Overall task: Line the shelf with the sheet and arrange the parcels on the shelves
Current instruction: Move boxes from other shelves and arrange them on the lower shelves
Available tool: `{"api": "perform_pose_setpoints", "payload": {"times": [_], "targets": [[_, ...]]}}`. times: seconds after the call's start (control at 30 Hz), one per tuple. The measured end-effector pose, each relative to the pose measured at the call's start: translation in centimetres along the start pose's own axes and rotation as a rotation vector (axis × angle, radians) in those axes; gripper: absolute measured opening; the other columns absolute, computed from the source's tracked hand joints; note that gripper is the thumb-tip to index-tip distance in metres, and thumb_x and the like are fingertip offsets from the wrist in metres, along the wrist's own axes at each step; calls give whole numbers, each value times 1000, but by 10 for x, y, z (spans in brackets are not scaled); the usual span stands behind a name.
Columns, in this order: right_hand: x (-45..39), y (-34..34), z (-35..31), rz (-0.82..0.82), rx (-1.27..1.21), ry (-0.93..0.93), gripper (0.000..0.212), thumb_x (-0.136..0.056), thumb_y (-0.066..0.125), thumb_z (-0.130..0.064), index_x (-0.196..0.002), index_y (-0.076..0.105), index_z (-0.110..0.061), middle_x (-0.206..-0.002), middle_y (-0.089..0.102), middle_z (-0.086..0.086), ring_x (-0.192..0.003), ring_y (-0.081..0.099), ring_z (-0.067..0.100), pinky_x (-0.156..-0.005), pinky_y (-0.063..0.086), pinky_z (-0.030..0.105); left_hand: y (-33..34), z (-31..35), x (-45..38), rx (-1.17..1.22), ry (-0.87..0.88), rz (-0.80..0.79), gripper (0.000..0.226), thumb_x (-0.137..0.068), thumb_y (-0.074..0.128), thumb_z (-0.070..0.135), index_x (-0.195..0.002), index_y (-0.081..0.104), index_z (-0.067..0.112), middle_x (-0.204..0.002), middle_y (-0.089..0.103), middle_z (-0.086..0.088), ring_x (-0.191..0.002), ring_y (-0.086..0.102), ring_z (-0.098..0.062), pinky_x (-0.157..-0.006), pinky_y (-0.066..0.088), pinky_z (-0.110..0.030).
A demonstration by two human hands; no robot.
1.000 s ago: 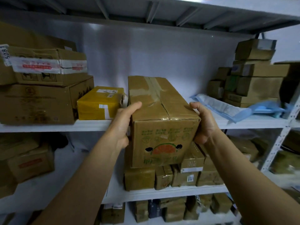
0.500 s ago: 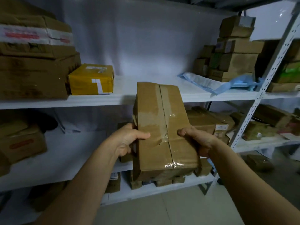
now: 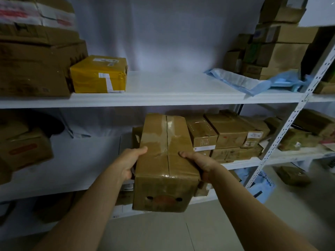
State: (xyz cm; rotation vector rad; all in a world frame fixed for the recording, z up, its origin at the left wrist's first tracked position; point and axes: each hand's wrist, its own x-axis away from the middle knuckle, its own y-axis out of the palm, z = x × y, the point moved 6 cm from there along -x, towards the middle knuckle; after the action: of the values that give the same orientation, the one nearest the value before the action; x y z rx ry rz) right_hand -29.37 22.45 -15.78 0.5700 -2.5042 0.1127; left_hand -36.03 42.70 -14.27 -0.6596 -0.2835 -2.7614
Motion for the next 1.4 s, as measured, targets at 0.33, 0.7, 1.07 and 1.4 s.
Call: {"api": "perform_pose_setpoints", "payload": {"times": [0.33,0.7,1.07,1.4], "targets": [[-108,-39,-70,-20,-116,-139,53,-80,64,-25,-129,52,-11,-117,62,18,-99,61,31,-70,51,35,26,34,-110,294,76,-8,20,-88,59,14,-105,64,7,-99,66,-14,-88,64,-27,-69,50,-36],[-223,-83,-127,46,-173,-250,69,-90,58,-15,-149,24,-25,-122,61,11,-105,61,26,-86,51,38,48,39,-243,531,96,10,42,-89,56,10,-131,54,11,-116,62,-13,-102,59,-28,-84,49,-40],[-267,-95,-139,50,-142,-203,47,-94,53,-17,-139,40,-10,-118,61,15,-102,60,27,-79,50,36,51,44,-291,587,117,3,31,-76,65,17,-106,63,12,-96,67,-6,-85,64,-21,-72,49,-34],[-279,-89,-147,52,-14,-189,21,-92,55,-17,-109,62,-7,-102,68,16,-84,65,26,-76,54,35,55,22,-298,642,42,60,28,-95,50,15,-119,58,4,-97,65,-10,-85,62,-21,-75,49,-34]]}}
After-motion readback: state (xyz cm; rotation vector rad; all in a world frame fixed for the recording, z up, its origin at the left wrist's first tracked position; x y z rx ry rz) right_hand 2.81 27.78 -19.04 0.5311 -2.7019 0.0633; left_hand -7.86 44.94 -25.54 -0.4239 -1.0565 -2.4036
